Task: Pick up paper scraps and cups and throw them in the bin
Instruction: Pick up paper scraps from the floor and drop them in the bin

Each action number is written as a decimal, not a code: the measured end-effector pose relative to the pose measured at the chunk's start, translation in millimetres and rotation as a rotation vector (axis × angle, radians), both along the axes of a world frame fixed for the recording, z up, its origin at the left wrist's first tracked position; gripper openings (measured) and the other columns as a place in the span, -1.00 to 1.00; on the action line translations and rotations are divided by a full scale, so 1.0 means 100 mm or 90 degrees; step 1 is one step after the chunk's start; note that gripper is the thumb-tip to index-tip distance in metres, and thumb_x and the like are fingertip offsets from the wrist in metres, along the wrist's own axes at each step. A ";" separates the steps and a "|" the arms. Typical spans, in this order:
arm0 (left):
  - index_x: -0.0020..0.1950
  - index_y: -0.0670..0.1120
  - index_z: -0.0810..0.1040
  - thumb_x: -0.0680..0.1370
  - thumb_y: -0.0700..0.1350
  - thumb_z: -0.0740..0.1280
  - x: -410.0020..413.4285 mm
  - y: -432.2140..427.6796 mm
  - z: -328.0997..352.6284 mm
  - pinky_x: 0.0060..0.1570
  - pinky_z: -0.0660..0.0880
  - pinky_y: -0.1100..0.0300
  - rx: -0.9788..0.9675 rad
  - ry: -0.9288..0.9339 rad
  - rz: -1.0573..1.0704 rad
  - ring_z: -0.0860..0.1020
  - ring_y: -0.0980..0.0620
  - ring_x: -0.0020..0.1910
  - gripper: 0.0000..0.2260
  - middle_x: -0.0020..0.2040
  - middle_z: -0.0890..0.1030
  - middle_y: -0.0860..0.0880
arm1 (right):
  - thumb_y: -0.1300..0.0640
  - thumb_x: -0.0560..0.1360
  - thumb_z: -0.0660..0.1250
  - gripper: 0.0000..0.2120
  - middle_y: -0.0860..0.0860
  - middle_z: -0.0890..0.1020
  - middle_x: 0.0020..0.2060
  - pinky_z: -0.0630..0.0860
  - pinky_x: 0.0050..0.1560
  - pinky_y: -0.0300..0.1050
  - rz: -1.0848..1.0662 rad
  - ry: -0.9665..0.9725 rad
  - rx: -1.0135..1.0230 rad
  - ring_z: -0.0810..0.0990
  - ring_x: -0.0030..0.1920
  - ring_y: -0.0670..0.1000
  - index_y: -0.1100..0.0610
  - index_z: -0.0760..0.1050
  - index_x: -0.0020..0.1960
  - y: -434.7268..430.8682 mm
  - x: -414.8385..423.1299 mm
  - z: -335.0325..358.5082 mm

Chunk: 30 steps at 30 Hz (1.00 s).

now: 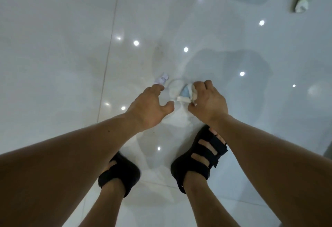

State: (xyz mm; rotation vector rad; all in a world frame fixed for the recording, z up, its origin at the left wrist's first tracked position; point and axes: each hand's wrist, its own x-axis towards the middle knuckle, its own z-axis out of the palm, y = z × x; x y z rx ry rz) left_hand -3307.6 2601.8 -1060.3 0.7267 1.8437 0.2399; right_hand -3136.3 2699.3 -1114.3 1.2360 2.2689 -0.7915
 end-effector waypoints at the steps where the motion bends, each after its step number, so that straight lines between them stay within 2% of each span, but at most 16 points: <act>1: 0.50 0.05 0.23 0.50 0.12 0.36 -0.02 0.05 0.04 0.13 0.27 0.32 0.006 -0.022 0.025 0.41 0.14 0.23 -0.38 0.40 0.39 0.09 | 0.05 0.38 0.44 -0.45 0.10 0.47 0.11 0.48 -0.20 -0.07 -0.005 0.052 -0.005 0.55 0.00 0.14 0.16 0.39 0.31 -0.04 -0.06 0.09; 4: 0.46 0.03 0.28 0.51 0.09 0.37 -0.09 0.19 0.16 -0.10 0.31 0.54 0.001 -0.077 0.083 0.45 0.19 0.07 -0.44 0.26 0.46 0.10 | 0.06 0.31 0.51 -0.45 0.12 0.54 0.03 0.57 -0.28 -0.05 0.015 0.249 0.002 0.59 -0.10 0.13 0.20 0.48 0.24 -0.15 -0.28 0.37; 6: 0.33 0.00 0.39 0.52 0.02 0.36 -0.17 0.21 0.20 -0.26 0.34 0.59 -0.005 -0.082 0.063 0.50 0.21 -0.07 -0.59 0.13 0.53 0.11 | 0.03 0.34 0.49 -0.41 0.10 0.54 0.08 0.60 -0.22 -0.03 0.023 0.314 -0.033 0.59 -0.02 0.11 0.18 0.46 0.31 -0.19 -0.42 0.49; 8: 0.26 -0.02 0.42 0.55 0.00 0.33 -0.29 0.16 0.24 -0.31 0.36 0.52 -0.013 -0.052 0.021 0.49 0.19 -0.18 -0.69 -0.02 0.55 0.09 | -0.02 0.37 0.48 -0.29 0.08 0.48 0.22 0.59 -0.02 -0.01 0.021 0.277 -0.088 0.53 0.15 0.08 0.14 0.34 0.44 -0.17 -0.50 0.49; 10: 0.30 -0.05 0.40 0.56 0.01 0.31 -0.45 0.03 0.22 -0.25 0.35 0.40 -0.028 0.002 -0.001 0.50 0.11 -0.16 -0.66 -0.02 0.54 0.02 | -0.06 0.41 0.47 -0.19 0.07 0.35 0.36 0.53 0.14 -0.03 0.048 0.169 -0.090 0.42 0.27 0.08 0.08 0.17 0.53 -0.12 -0.57 0.37; 13: 0.30 -0.04 0.38 0.55 0.02 0.31 -0.72 -0.21 0.09 -0.19 0.37 0.20 -0.064 0.082 0.000 0.50 0.00 -0.13 -0.64 -0.01 0.54 -0.04 | -0.10 0.48 0.38 -0.22 0.05 0.18 0.44 0.49 0.17 0.00 0.067 0.023 -0.019 0.31 0.33 0.11 -0.03 0.04 0.56 -0.06 -0.75 0.13; 17: 0.25 -0.03 0.40 0.54 0.03 0.32 -0.96 -0.58 -0.14 -0.12 0.44 0.14 -0.079 0.091 0.025 0.52 -0.04 -0.08 -0.68 -0.01 0.55 -0.04 | -0.07 0.51 0.34 -0.43 0.09 0.24 0.37 0.51 0.01 0.01 0.107 0.000 0.046 0.34 0.23 0.16 -0.04 0.23 0.46 -0.14 -1.01 -0.21; 20: 0.22 -0.02 0.41 0.54 0.02 0.32 -1.01 -0.78 -0.25 -0.27 0.38 0.28 -0.070 0.084 0.043 0.48 0.09 -0.17 -0.71 -0.06 0.52 0.03 | 0.10 0.57 0.27 -0.67 0.13 0.34 0.25 0.54 -0.05 -0.01 0.121 0.034 0.030 0.41 0.13 0.16 0.05 0.41 0.32 -0.26 -1.05 -0.34; 22: 0.22 -0.02 0.40 0.54 0.01 0.32 -1.00 -0.85 -0.25 -0.32 0.33 0.34 -0.063 0.075 0.054 0.44 0.14 -0.21 -0.71 -0.08 0.50 0.04 | 0.15 0.59 0.24 -0.74 0.15 0.38 0.19 0.52 -0.03 0.00 0.124 0.044 0.003 0.45 0.08 0.17 0.12 0.47 0.27 -0.34 -1.02 -0.32; 25: 0.22 -0.01 0.40 0.54 0.02 0.32 -0.98 -0.82 -0.09 -0.29 0.38 0.26 -0.050 0.048 0.088 0.49 0.10 -0.19 -0.71 -0.08 0.51 0.03 | 0.14 0.59 0.24 -0.77 0.14 0.43 0.15 0.52 -0.04 -0.01 0.129 0.052 -0.006 0.49 0.03 0.16 0.15 0.49 0.21 -0.37 -1.01 -0.09; 28: 0.23 -0.05 0.40 0.54 0.01 0.32 -1.09 -0.69 0.27 -0.15 0.48 0.12 -0.023 0.035 0.091 0.54 -0.05 -0.08 -0.69 0.02 0.56 -0.06 | 0.15 0.57 0.26 -0.82 0.12 0.46 0.09 0.52 -0.09 -0.04 0.151 0.087 -0.008 0.52 -0.05 0.14 0.16 0.51 0.15 -0.34 -1.14 0.35; 30: 0.24 -0.06 0.41 0.54 -0.01 0.32 -1.25 -0.58 0.61 -0.08 0.53 0.07 -0.003 0.030 0.099 0.55 -0.08 -0.05 -0.69 0.04 0.57 -0.08 | 0.16 0.57 0.26 -0.82 0.10 0.47 0.09 0.51 -0.07 -0.06 0.167 0.091 -0.006 0.53 -0.05 0.13 0.14 0.50 0.15 -0.30 -1.30 0.73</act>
